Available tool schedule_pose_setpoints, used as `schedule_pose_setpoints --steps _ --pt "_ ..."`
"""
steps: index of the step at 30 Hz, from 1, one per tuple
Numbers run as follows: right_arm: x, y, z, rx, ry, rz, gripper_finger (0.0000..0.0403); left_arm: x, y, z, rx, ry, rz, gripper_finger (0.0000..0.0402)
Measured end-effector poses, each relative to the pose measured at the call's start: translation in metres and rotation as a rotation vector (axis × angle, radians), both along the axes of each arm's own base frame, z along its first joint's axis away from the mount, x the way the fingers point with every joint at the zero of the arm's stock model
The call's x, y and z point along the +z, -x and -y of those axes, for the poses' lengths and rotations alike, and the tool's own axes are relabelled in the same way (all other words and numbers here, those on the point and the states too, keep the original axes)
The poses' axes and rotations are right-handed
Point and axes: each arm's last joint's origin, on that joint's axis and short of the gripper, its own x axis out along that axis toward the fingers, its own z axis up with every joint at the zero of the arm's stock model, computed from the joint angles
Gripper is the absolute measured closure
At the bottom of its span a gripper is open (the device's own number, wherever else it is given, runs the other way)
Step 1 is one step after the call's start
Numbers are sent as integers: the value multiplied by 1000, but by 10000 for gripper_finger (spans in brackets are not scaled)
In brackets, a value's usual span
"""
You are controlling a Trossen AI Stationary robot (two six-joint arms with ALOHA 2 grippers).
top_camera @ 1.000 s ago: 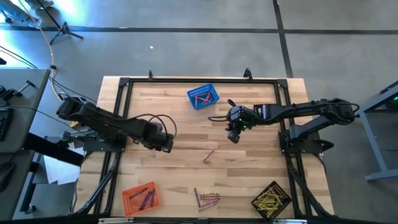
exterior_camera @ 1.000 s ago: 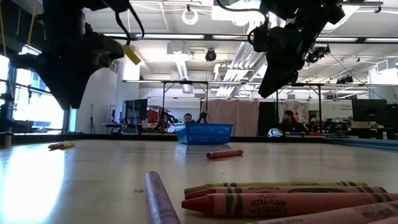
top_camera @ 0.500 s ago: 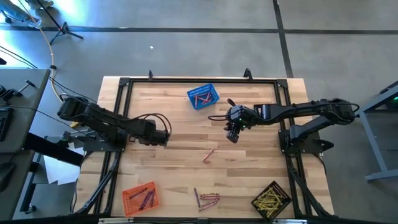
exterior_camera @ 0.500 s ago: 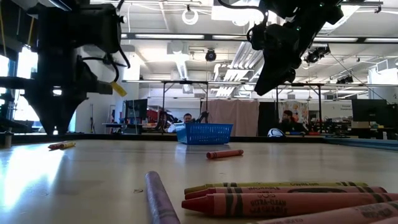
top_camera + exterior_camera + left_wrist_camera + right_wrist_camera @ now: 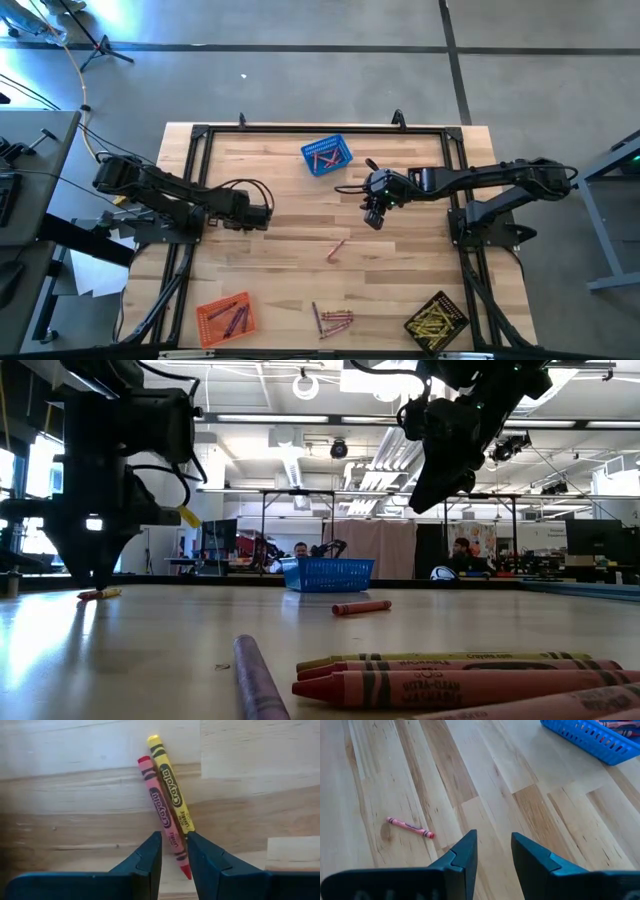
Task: Sort crayons
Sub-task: Put the red crayon into the blue bin
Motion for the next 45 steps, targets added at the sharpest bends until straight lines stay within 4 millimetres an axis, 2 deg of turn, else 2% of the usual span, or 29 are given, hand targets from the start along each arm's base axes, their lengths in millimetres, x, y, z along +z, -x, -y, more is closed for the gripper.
schedule_pose_setpoints --steps 17,20,24,28,35,38,41,45 --pt "0 0 0 -1 0 1 297 -10 8 0 -1 26 -20 324" --pt "0 0 0 -1 0 1 297 -10 8 -1 7 28 -21 342" --pt "0 0 0 -1 0 0 297 -10 7 -3 29 40 -18 391" --pt "0 0 0 -16 -16 2 297 -7 7 -5 36 30 -22 394" --pt "0 0 0 -30 -36 0 297 25 -8 -10 2 -15 42 398" --pt "0 0 0 -30 -36 0 297 48 -26 -18 -31 -99 166 400" --pt "0 0 0 -30 -36 0 297 69 -47 -33 -97 -214 308 400" --pt "0 0 0 -31 -37 1 297 89 -75 -68 -164 -390 531 400"
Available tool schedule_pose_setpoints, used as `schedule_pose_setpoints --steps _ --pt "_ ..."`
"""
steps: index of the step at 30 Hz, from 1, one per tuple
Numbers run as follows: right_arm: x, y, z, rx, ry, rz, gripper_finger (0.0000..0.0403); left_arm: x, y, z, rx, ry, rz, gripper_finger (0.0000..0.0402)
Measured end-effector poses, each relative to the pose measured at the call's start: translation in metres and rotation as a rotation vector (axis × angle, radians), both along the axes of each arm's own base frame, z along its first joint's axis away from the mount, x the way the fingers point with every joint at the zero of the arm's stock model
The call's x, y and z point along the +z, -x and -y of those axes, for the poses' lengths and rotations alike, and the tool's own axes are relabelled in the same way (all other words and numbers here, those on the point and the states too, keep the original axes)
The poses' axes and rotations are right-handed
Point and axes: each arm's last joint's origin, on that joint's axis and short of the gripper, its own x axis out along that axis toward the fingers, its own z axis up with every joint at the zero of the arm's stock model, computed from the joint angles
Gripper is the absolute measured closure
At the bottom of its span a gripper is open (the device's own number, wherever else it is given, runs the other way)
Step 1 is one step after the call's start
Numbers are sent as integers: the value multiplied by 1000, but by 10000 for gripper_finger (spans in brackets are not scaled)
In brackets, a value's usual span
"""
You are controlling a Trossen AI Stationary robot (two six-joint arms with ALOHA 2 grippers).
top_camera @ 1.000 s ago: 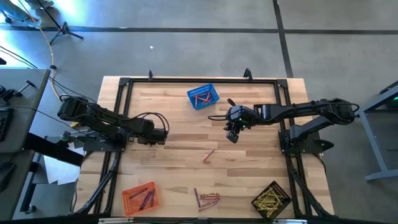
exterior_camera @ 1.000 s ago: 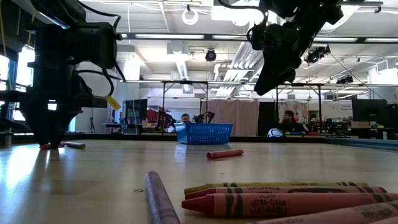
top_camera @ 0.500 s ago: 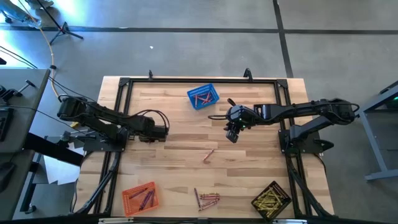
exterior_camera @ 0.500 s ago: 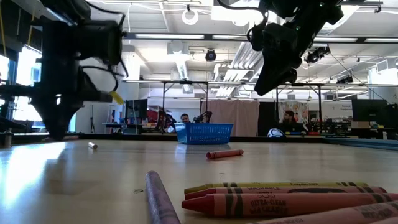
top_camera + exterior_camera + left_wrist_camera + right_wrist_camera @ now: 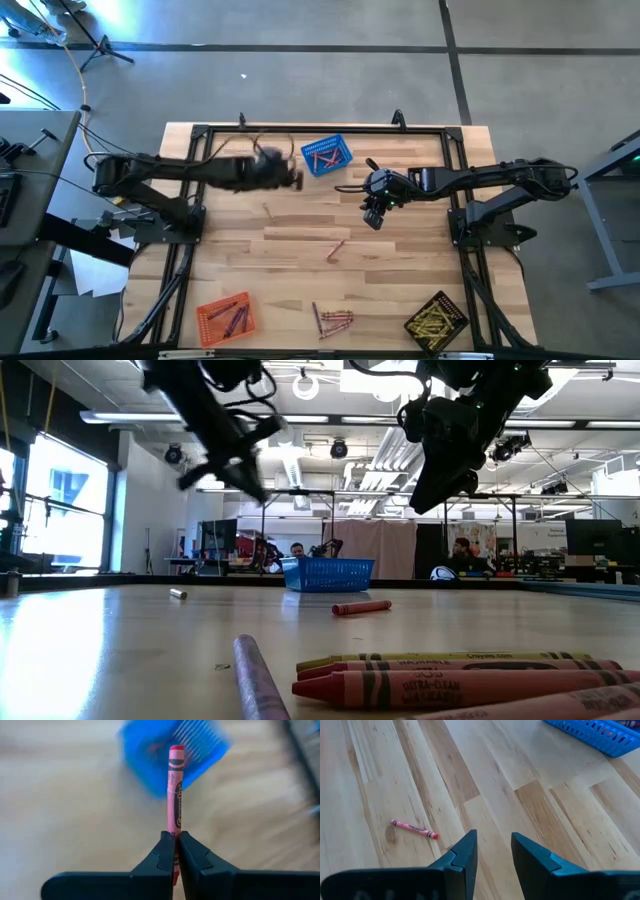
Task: Sort crayons
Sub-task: Put the red crayon into the blue bin, then put the yellow crayon into the black bin
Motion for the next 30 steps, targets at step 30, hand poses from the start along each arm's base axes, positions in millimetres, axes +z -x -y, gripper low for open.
schedule_pose_setpoints --steps 30 --pt "0 8 45 -228 -21 1 297 -15 -68 -115 -344 -115 100 295"
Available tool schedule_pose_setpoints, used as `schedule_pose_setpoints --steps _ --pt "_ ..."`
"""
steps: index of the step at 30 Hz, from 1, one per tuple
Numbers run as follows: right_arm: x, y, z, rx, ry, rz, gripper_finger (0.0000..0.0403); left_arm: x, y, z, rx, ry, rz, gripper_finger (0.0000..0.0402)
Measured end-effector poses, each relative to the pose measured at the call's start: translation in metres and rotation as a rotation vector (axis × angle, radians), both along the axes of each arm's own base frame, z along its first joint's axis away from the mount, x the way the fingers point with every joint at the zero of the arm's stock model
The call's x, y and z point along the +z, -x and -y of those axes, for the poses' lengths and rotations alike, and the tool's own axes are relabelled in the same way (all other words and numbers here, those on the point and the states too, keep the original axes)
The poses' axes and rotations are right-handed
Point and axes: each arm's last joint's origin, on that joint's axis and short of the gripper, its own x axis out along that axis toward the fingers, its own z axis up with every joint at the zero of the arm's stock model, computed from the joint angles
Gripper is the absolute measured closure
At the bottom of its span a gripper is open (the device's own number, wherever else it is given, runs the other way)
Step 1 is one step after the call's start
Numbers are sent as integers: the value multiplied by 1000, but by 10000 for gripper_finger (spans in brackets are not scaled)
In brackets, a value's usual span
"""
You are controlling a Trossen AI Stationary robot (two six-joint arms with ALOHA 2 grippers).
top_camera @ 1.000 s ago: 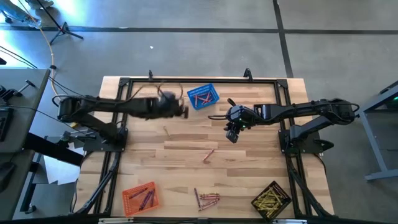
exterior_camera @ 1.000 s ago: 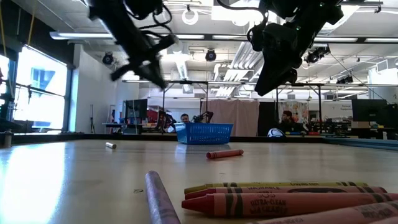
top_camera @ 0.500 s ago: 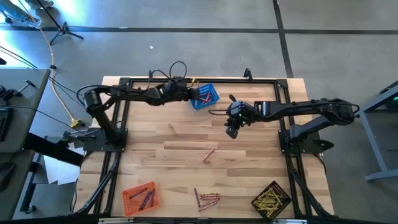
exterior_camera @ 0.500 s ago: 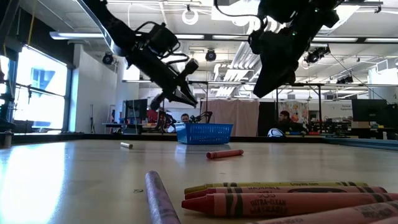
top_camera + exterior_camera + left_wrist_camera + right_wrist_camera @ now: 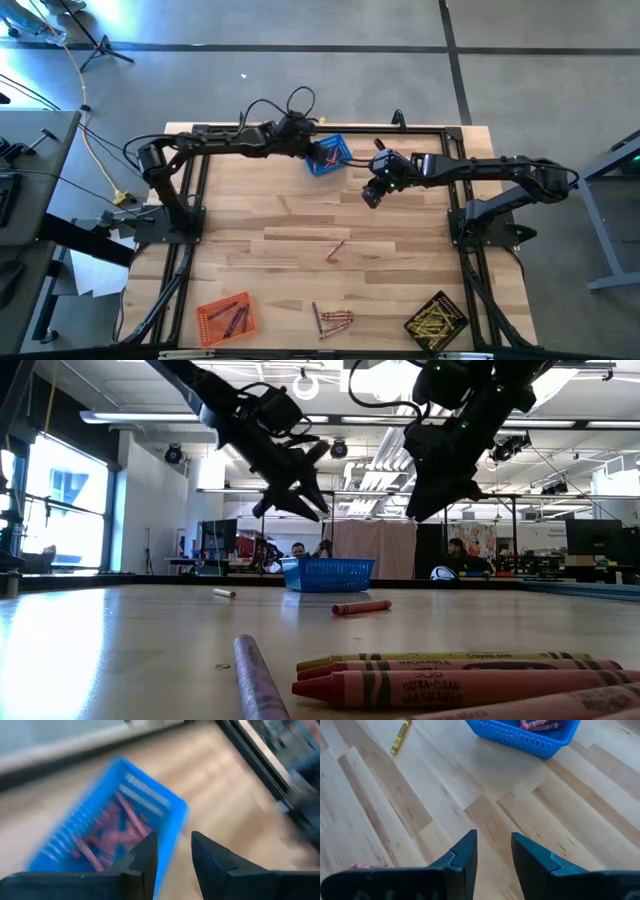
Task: Sort crayons
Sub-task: Put the yellow crayon into the black bin
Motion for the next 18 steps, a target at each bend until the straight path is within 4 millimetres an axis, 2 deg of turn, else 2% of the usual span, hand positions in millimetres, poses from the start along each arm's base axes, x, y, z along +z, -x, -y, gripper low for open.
schedule_pose_setpoints --steps 3,7,10,13,18 --pt "-1 1 0 6 3 -12 297 8 -1 8 -138 149 -42 295" --pt "-2 3 -1 33 14 -42 297 3 4 34 -242 282 -224 305" --pt "-3 4 -1 36 10 -62 297 -5 10 53 -191 322 -395 311" --pt "-4 5 -1 41 9 -77 297 -9 14 70 -87 282 -526 314" --pt "-5 7 -2 78 12 -99 297 -9 12 82 115 185 -552 314"
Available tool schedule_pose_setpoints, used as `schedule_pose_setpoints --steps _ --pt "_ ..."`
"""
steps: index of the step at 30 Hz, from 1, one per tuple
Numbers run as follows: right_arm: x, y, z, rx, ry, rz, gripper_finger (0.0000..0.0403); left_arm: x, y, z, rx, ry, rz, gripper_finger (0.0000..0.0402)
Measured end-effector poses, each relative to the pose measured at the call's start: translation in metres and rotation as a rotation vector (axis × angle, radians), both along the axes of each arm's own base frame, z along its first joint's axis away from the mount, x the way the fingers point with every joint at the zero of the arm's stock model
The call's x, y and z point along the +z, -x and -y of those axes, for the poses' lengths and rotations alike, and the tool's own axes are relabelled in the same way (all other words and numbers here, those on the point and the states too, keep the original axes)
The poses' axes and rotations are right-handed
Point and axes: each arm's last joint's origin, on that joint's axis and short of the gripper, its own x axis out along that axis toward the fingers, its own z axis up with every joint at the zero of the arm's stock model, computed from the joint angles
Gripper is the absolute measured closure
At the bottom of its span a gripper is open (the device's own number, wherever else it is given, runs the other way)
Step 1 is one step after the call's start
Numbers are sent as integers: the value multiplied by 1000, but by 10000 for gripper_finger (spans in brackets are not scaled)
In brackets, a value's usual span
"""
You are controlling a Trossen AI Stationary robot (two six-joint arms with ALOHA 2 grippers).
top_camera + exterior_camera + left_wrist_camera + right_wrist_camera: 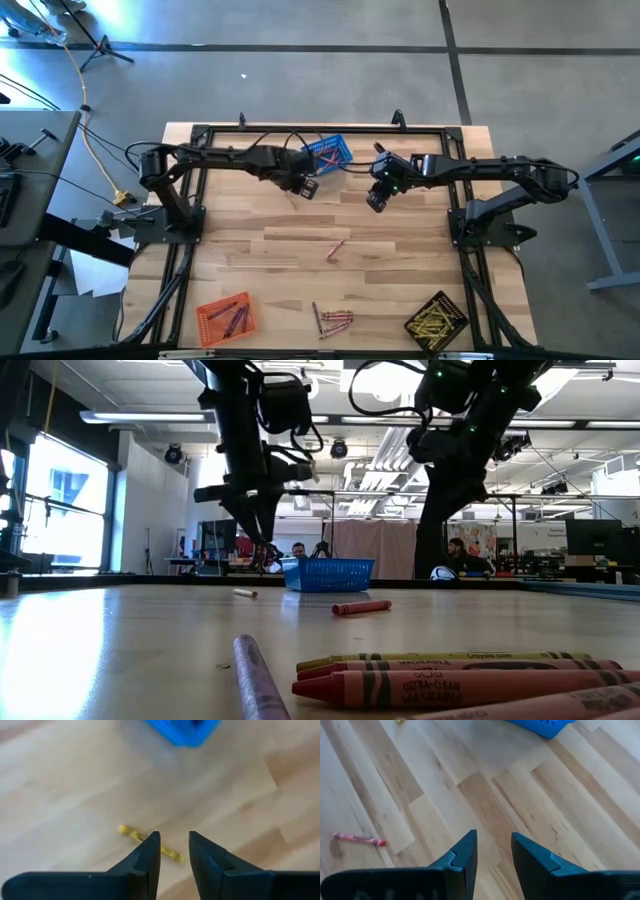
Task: Sort crayons
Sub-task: Put the yellow crayon into the black bin
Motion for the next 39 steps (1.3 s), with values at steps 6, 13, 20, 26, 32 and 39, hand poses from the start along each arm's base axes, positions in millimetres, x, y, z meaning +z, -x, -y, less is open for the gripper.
schedule_pose_setpoints --steps 6,13,20,26,32,39 --pt "-1 2 -1 15 -7 -19 297 -16 -6 9 115 -10 -39 314" --pt "-2 3 -1 30 -2 -36 297 -37 -14 17 113 28 -83 314" --pt "-2 3 -1 30 -3 -38 297 -51 -17 17 146 46 -107 314" --pt "-2 3 -1 28 -4 -37 297 -57 -23 14 147 59 -80 313" --pt "-2 3 -1 27 -4 -34 297 -64 -22 11 154 83 -106 313" --pt "-2 3 -1 27 -4 -34 297 -74 -23 11 178 98 -134 313"
